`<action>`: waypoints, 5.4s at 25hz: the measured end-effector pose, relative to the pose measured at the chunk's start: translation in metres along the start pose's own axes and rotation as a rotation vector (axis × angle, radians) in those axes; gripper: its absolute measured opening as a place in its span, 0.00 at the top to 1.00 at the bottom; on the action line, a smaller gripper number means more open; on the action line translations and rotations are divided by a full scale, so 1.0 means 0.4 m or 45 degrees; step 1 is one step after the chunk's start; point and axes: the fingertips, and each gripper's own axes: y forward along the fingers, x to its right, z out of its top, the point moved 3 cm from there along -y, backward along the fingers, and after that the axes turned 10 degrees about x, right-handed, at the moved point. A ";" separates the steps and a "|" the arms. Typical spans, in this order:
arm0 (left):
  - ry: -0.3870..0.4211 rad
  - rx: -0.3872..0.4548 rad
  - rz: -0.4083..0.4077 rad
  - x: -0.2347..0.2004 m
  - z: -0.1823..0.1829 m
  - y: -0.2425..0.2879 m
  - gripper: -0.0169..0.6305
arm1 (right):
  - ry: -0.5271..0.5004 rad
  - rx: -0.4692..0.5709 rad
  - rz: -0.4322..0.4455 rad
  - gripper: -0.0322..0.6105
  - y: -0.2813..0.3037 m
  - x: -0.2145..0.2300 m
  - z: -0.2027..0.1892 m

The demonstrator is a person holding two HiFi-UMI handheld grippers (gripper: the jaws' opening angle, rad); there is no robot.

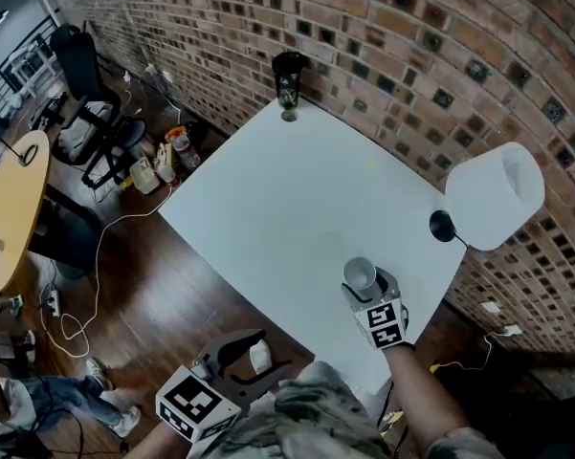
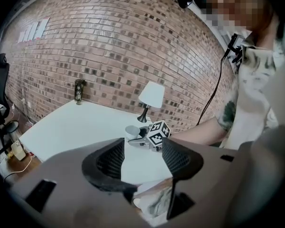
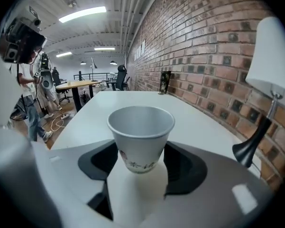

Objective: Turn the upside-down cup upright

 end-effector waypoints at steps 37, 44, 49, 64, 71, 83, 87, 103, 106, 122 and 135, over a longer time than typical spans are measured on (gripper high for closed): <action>-0.008 0.016 -0.040 -0.041 -0.045 -0.025 0.58 | -0.644 -0.620 0.385 0.47 0.113 -0.079 0.007; -0.006 0.016 -0.040 -0.036 -0.044 -0.022 0.58 | -0.614 -0.600 0.382 0.47 0.112 -0.068 0.000; -0.012 0.013 -0.038 -0.034 -0.052 -0.024 0.58 | -0.598 -0.586 0.379 0.43 0.109 -0.064 -0.002; -0.007 -0.012 -0.060 -0.013 -0.055 -0.010 0.59 | -0.470 -0.500 0.416 0.41 0.058 -0.061 -0.012; -0.004 -0.038 -0.064 0.011 -0.057 0.006 0.59 | -0.444 -0.496 0.448 0.44 0.038 -0.060 -0.042; -0.004 0.008 -0.038 0.021 -0.055 -0.004 0.59 | -0.492 -0.476 0.416 0.51 0.003 -0.046 0.004; -0.014 0.034 -0.043 0.017 -0.059 -0.010 0.59 | -0.544 -0.511 0.413 0.52 -0.015 -0.040 0.029; -0.039 0.139 -0.084 -0.047 -0.075 -0.078 0.59 | -1.352 -0.917 0.359 0.52 0.013 -0.018 0.099; -0.053 0.149 -0.089 -0.061 -0.079 -0.094 0.59 | -1.506 -1.007 0.377 0.52 0.039 -0.012 0.101; -0.053 0.117 -0.128 -0.102 -0.093 -0.138 0.59 | -1.550 -1.115 0.443 0.52 0.114 -0.104 0.108; -0.043 0.090 -0.141 -0.106 -0.093 -0.135 0.59 | -1.151 -0.918 0.429 0.49 0.115 -0.101 0.123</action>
